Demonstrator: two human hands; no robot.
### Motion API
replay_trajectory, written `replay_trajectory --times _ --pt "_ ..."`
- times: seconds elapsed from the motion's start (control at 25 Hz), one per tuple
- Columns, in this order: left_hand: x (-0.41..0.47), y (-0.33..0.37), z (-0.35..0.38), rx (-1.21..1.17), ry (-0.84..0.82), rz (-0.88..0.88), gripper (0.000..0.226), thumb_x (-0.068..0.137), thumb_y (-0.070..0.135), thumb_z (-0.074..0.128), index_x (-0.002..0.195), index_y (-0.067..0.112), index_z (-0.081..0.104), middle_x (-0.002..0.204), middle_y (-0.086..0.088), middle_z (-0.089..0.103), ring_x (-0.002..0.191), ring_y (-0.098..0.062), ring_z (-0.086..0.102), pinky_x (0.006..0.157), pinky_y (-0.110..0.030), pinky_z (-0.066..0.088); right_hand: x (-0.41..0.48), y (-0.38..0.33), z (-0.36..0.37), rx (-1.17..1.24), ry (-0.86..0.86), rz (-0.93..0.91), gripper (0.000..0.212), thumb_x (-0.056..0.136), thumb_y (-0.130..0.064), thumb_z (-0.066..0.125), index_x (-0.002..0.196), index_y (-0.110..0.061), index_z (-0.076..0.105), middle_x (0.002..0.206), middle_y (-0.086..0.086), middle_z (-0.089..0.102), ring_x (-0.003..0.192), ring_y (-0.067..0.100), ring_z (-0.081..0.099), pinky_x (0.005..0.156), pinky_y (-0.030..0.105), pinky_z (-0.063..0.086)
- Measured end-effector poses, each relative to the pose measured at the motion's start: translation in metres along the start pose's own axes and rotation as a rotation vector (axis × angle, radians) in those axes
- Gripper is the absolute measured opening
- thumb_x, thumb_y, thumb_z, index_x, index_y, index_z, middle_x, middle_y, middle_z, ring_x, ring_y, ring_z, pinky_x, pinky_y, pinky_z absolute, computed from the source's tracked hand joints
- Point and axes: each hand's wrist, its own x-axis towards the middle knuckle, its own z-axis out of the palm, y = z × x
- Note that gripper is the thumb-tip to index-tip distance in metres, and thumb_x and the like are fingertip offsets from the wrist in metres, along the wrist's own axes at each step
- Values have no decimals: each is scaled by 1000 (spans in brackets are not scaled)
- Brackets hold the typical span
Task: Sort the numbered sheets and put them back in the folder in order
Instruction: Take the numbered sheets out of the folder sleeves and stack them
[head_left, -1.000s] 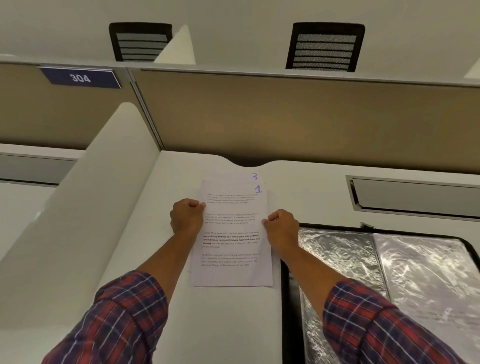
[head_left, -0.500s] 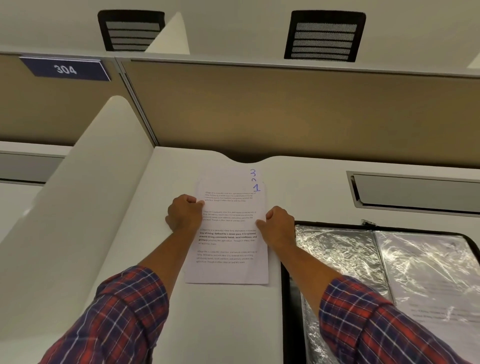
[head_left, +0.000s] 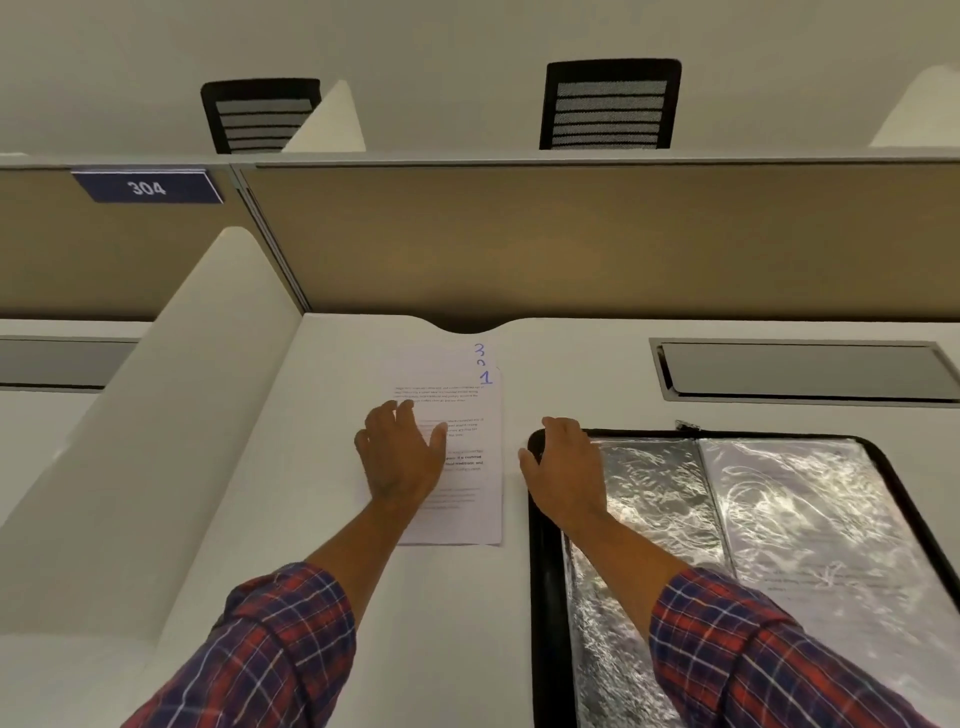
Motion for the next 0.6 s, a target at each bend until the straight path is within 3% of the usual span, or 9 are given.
replay_trajectory --times 0.16,0.28,0.4,0.6 --pt "-53 44 12 51 -78 219 79 100 68 39 158 15 37 168 -12 30 157 -33 21 127 -52 15 -39 49 -18 -198 2 -83 76 105 -45 48 163 -5 22 170 16 22 158 32 22 127 49 22" --pt "-99 79 21 86 -101 355 87 98 73 25 161 13 33 170 -13 25 159 -32 15 129 -53 14 -72 90 -35 -270 5 -115 80 104 -48 44 164 -4 15 172 18 18 159 33 17 130 50 16" --pt "-140 116 31 115 -142 430 90 97 73 25 163 12 28 171 -13 20 160 -31 12 129 -51 9 -102 130 -57 -260 2 -62 81 105 -50 41 165 -6 10 173 15 11 161 30 10 130 46 5" --pt "-205 170 48 176 -251 495 90 101 73 23 166 13 10 174 -13 4 161 -30 -3 130 -50 3 -154 202 -87 -261 13 59 82 107 -51 36 165 -4 4 174 15 -2 161 32 1 130 49 6"
